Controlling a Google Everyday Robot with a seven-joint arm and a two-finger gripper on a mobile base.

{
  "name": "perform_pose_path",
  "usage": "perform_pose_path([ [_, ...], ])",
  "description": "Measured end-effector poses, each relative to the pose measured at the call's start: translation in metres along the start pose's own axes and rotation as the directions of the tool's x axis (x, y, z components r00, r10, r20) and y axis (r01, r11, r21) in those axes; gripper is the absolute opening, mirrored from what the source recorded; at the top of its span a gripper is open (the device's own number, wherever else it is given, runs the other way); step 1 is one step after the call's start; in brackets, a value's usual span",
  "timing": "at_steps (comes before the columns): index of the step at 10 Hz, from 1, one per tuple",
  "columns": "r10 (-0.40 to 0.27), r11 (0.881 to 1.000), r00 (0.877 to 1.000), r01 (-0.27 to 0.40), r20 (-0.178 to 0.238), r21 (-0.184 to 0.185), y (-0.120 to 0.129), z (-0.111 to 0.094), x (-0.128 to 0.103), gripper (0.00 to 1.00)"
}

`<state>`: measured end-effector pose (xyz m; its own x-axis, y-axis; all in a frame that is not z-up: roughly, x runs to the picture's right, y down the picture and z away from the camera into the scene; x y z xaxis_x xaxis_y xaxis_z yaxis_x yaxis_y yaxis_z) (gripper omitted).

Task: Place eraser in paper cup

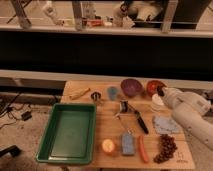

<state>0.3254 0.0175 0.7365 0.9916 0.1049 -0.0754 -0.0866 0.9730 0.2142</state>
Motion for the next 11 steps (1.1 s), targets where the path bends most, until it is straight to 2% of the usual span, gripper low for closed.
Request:
perform_pose_path([
  [3, 0.010, 0.999, 1.000, -0.011, -0.025, -0.037, 0.001, -0.011, -0.012, 0.06],
  [7, 0.062, 0.991, 0.994, -0.072, -0.091, -0.109, 0.006, -0.021, -0.027, 0.06],
  [11, 0.070, 0.989, 0.992, -0.082, -0.104, -0.119, 0.007, -0.022, -0.028, 0.06],
])
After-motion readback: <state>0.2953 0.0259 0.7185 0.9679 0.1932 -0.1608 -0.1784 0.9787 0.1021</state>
